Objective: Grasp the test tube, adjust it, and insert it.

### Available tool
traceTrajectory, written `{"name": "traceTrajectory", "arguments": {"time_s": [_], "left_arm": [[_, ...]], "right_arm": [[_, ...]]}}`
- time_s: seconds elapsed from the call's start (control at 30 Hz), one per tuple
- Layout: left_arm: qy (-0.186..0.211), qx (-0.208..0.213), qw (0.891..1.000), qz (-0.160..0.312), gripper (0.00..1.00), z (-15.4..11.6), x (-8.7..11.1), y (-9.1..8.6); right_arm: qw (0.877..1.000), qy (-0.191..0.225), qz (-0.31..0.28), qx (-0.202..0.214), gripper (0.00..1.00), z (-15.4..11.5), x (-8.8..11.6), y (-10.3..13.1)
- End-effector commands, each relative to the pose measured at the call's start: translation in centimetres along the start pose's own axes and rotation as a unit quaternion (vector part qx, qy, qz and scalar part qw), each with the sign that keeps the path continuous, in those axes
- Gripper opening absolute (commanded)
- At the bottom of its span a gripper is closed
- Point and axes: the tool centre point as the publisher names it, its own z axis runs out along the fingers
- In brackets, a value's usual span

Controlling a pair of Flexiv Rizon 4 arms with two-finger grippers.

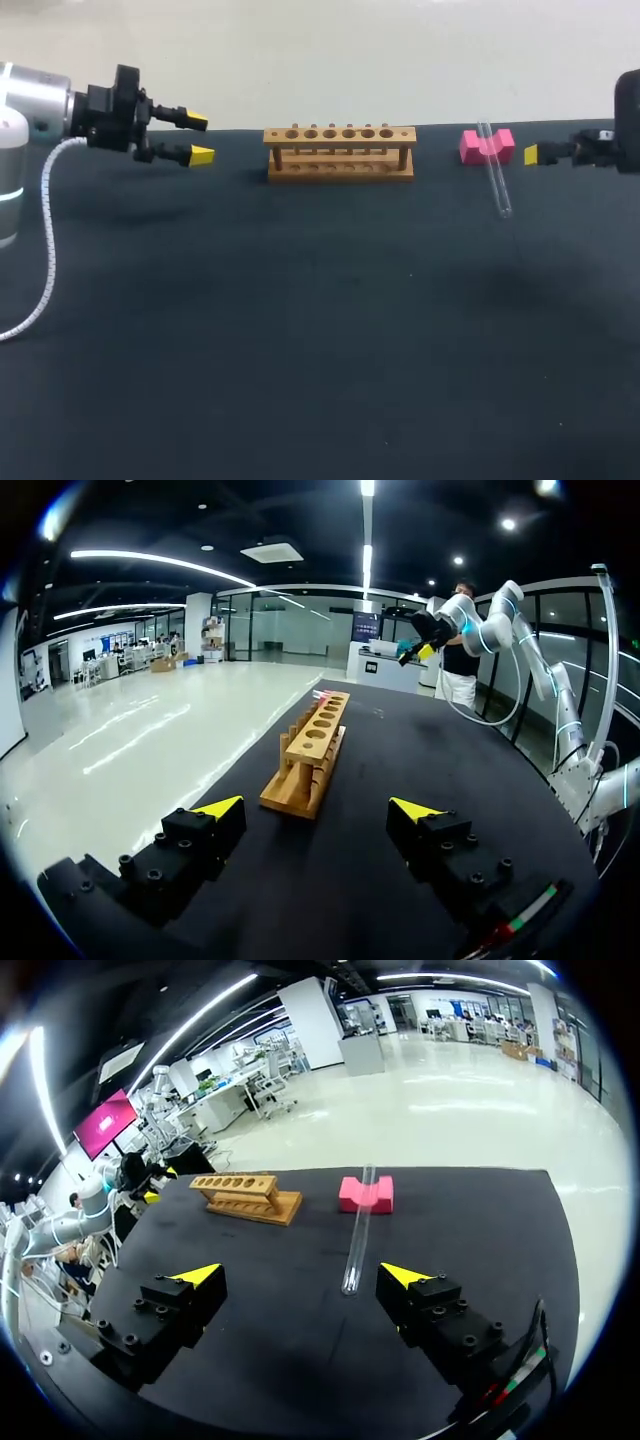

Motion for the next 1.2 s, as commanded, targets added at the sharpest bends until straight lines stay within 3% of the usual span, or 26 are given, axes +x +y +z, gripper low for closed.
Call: {"name": "traceTrajectory", "arguments": {"time_s": [0.03, 0.43, 0.87, 1.2], "left_arm": [[-0.001, -0.003, 1.000, 0.001, 1.00, -0.1, 0.1, -0.3], [-0.001, -0.003, 1.000, 0.001, 1.00, -0.1, 0.1, -0.3], [-0.001, -0.003, 1.000, 0.001, 1.00, -0.1, 0.1, -0.3], [-0.001, -0.003, 1.000, 0.001, 1.00, -0.1, 0.1, -0.3]], "right_arm": [[0.997, -0.012, -0.015, 0.071, 1.00, 3.0, -0.3, 1.1], [0.985, -0.008, -0.023, 0.172, 1.00, 6.6, -2.7, 2.2], [0.953, -0.008, -0.023, 0.302, 1.00, 9.5, -4.5, 2.6], [0.941, 0.007, -0.017, 0.338, 1.00, 10.0, -3.5, 0.6]]}}
